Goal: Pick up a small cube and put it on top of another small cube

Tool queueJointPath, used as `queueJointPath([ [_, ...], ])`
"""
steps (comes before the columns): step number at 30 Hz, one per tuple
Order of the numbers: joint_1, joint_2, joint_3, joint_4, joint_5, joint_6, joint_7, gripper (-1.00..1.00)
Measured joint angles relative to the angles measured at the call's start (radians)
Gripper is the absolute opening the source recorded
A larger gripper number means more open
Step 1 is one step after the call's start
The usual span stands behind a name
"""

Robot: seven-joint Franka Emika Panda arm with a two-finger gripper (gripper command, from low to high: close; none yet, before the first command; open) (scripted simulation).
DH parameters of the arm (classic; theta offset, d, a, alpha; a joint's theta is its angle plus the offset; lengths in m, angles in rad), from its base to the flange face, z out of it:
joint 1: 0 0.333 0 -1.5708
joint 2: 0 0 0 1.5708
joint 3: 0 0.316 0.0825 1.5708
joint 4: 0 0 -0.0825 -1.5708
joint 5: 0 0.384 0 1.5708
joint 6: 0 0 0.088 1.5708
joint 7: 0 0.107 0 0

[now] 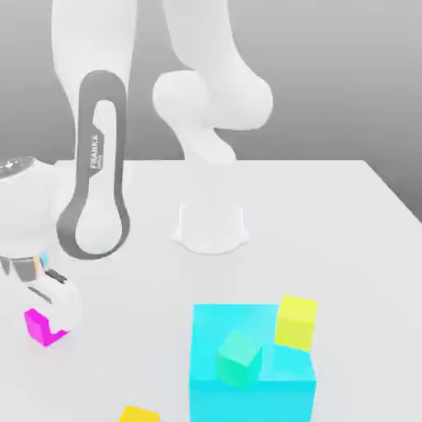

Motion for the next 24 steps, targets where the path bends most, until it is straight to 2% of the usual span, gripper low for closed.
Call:
queueJointPath([
  [6, 0.091, -0.154, -0.122, -0.038, -0.189, -0.108, 0.139, -1.0],
  [11, 0.217, -0.236, 0.005, 0.03, -0.257, -0.259, 0.063, -1.0],
  [18, 0.52, -0.36, 0.167, 0.153, -0.394, -0.485, -0.053, -1.0],
  [21, 0.647, -0.321, 0.157, 0.157, -0.409, -0.447, -0.079, -1.0],
  [22, 0.63, -0.291, 0.14, 0.15, -0.401, -0.41, -0.088, -1.0],
  [23, 0.609, -0.266, 0.132, 0.143, -0.394, -0.377, -0.094, 1.0],
  [24, 0.609, -0.266, 0.132, 0.143, -0.394, -0.377, -0.095, 1.0],
])
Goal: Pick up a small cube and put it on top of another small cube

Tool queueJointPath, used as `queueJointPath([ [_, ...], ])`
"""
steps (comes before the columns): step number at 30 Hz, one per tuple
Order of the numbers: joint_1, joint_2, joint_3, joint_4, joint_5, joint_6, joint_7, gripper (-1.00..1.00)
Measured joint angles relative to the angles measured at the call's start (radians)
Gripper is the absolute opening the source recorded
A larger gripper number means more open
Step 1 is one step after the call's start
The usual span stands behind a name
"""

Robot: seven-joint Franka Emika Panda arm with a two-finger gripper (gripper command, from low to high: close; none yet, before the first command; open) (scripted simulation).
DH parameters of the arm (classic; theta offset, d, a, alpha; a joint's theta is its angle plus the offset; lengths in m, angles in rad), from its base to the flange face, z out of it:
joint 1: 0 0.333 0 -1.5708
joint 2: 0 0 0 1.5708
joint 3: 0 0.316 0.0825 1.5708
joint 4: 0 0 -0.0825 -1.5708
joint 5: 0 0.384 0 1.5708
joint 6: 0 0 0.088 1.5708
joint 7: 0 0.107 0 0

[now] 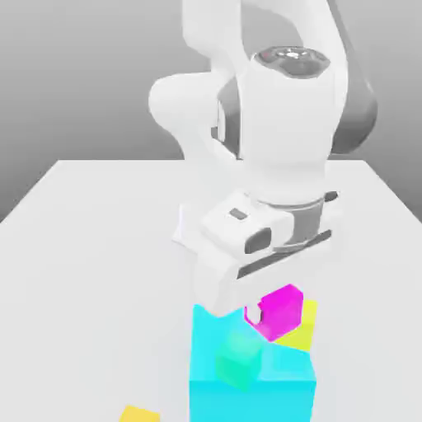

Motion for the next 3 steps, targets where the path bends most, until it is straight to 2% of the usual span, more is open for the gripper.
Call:
queueJointPath([
  [3, 0.0, 0.0, 0.0, 0.0, 0.0, 0.0, 0.0, 1.0],
])
